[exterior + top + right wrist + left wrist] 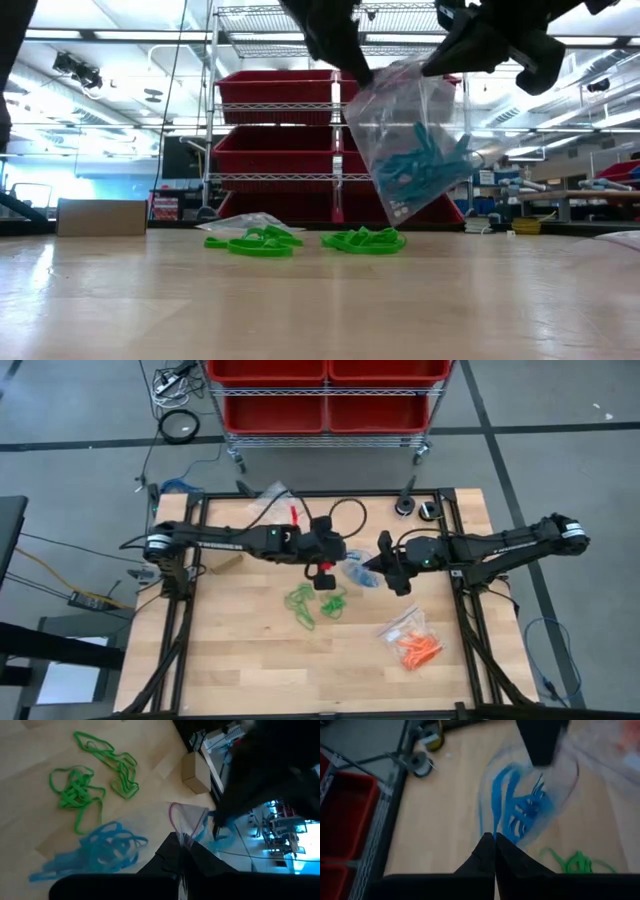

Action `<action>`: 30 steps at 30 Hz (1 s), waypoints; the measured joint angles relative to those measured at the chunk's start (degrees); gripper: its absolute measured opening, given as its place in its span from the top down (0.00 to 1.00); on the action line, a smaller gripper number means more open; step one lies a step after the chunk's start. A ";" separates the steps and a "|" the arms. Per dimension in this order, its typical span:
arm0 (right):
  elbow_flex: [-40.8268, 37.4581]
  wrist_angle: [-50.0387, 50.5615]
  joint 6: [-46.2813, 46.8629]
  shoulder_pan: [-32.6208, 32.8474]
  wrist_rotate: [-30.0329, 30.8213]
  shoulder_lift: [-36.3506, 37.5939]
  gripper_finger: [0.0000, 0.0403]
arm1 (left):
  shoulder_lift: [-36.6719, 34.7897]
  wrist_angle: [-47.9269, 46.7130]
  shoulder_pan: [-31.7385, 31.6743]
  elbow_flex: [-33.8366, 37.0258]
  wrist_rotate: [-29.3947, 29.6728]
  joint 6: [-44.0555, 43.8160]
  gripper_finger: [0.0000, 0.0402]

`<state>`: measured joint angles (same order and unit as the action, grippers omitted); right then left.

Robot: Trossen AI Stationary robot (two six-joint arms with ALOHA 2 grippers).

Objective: Sort rubber bands
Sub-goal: Put the blue rubber band into the transparent zip bag, then close the transparent zip bag

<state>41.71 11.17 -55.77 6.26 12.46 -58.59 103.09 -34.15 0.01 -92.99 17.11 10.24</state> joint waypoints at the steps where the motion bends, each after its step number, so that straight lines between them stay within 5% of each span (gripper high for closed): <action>1: 0.00 -0.07 0.00 0.00 0.00 0.00 1.00 | 0.59 -0.22 0.00 0.00 -0.16 -0.02 1.00; 15: 0.00 -0.59 0.20 0.00 0.45 -0.02 1.00 | 1.88 0.33 -0.03 0.00 -1.46 -0.19 0.95; 25: 0.00 -1.49 0.17 0.00 0.49 -0.02 1.00 | 1.88 1.21 -0.02 0.00 -1.73 -2.35 0.58; 30: 0.00 -1.59 0.21 0.00 0.63 -0.02 1.00 | 1.88 -2.41 0.40 -1.11 0.83 -4.27 0.47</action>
<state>41.71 9.58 -55.56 6.26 13.09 -58.61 104.97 -36.56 0.41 -94.10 17.94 5.96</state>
